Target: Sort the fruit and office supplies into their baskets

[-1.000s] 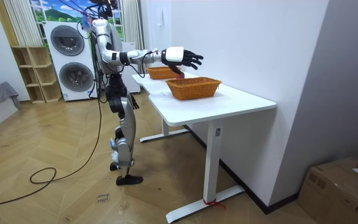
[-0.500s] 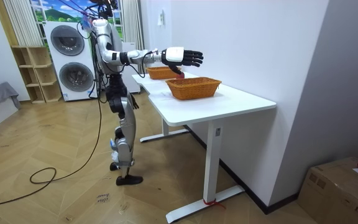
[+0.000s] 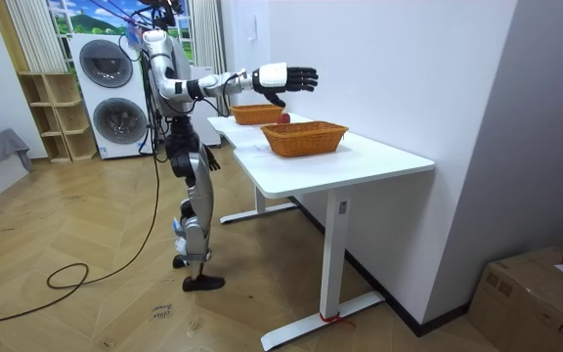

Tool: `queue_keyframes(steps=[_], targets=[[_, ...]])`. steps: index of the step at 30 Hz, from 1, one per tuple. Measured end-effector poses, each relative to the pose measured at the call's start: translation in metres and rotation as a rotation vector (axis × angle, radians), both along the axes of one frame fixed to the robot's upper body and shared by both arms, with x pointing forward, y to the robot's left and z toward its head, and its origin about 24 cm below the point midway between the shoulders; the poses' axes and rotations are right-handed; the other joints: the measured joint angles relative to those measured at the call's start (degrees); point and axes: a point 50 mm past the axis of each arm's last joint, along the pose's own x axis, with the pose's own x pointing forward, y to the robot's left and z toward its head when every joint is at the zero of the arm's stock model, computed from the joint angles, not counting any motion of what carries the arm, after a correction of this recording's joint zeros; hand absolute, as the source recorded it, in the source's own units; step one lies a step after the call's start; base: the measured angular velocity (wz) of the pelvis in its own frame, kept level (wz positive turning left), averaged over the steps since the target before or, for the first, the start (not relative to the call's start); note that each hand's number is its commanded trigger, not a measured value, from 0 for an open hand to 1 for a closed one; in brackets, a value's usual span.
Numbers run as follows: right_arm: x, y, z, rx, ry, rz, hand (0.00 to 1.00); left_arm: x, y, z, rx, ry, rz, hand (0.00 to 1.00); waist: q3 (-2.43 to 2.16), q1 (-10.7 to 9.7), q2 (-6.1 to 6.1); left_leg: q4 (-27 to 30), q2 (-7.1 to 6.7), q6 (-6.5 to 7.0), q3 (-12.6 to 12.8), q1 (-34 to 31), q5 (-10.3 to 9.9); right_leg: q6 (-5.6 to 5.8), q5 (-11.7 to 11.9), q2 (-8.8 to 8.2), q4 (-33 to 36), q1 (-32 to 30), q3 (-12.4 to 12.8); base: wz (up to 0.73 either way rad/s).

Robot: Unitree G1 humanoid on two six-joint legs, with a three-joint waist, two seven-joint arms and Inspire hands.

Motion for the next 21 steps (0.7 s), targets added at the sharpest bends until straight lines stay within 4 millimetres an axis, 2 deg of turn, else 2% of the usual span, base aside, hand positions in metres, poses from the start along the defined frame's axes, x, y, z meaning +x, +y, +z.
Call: queue_keyframes(steps=[6, 7, 9, 14, 21], targets=[[0.0, 0.002, 0.003, 0.052, -0.032, 0.005, 0.0, 0.002, 0.002, 0.001, 0.006, -0.003, -0.005, 0.0, 0.03, 1.0, -0.27, 0.3, -0.09, 0.01, -0.1, -0.3, 0.0, 0.01, 0.0, -0.16, -0.1, -0.1, -0.6, 0.03], [0.001, 0.002, 0.004, 0.052, -0.037, 0.006, 0.0, 0.003, 0.002, 0.001, 0.007, -0.005, -0.005, 0.0, -0.09, 1.4, -0.52, 0.4, -0.12, 0.01, -0.4, -0.7, 0.0, 0.01, 0.0, -0.23, 0.0, -0.2, -0.8, 0.05], [0.005, 0.004, 0.009, 0.05, -0.057, 0.013, 0.0, 0.006, 0.002, 0.001, 0.007, -0.012, -0.007, 0.0, 0.13, 1.8, -0.48, 0.5, -0.12, 0.02, -0.5, -0.7, 0.0, 0.01, 0.0, -0.24, 0.0, -0.3, -0.9, 0.04], [0.013, 0.008, 0.021, 0.05, -0.101, 0.03, 0.0, 0.013, 0.002, 0.001, 0.006, -0.025, -0.016, 0.0, 0.27, 2.3, -0.71, 0.5, -0.17, 0.01, -1.5, -1.3, 0.0, -0.06, -0.1, -0.29, -0.1, -0.4, -2.0, 0.1], [0.024, 0.03, 0.024, 0.072, -0.111, 0.121, 0.0, 0.007, 0.0, 0.0, 0.0, -0.004, -0.022, 0.0, 0.06, 4.0, -1.32, 0.6, -0.04, -0.03, -1.7, -1.0, 0.0, -0.11, -0.2, -0.25, -0.2, -0.3, -2.4, 0.01]])
